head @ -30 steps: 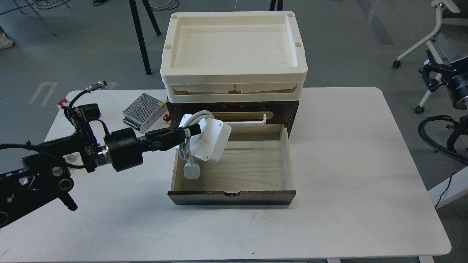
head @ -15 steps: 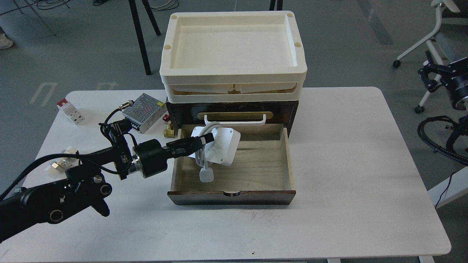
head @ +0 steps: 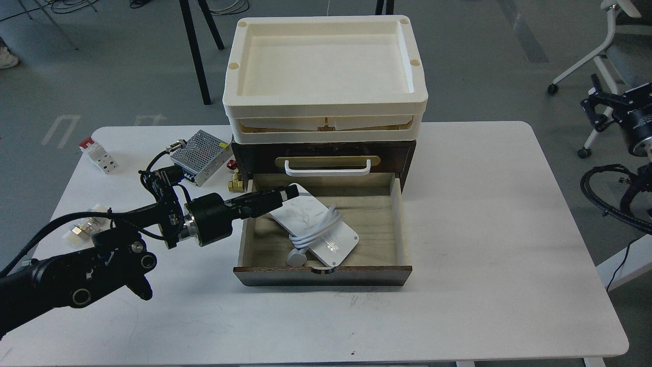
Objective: Put charging cable into cabinet
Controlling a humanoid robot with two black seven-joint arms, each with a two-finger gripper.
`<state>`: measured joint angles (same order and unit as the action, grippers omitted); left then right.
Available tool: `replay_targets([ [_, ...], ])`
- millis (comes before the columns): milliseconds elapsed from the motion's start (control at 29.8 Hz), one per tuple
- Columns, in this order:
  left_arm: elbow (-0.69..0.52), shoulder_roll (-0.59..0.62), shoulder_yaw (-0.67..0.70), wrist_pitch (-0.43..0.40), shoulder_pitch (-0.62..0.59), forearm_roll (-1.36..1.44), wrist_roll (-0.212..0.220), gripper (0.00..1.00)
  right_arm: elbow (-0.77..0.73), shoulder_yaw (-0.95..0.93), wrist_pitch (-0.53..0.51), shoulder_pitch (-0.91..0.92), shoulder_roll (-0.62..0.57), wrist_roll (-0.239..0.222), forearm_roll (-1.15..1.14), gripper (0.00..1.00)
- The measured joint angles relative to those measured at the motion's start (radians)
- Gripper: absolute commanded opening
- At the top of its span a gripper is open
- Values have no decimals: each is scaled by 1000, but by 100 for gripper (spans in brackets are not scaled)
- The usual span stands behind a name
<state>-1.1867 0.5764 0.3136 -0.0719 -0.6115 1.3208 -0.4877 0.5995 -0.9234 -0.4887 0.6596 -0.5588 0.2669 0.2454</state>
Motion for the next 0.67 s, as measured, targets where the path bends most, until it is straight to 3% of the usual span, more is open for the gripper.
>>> replay_targets([
  [235, -20, 84, 104, -21, 19, -90, -1, 100, 0, 1, 0, 8, 0, 0, 0, 100],
  [335, -28, 172, 162, -127, 28, -324, -1, 100, 3, 8, 0, 14, 3, -1, -1, 100],
  [469, 26, 265, 244, -364, 23, -748, -1, 100, 12, 10, 0, 38, 15, -1, -9, 100],
  [670, 237, 269, 417, -414, -72, -1281, -2, 100, 13, -28, 0, 92, 108, 10, -9, 100],
])
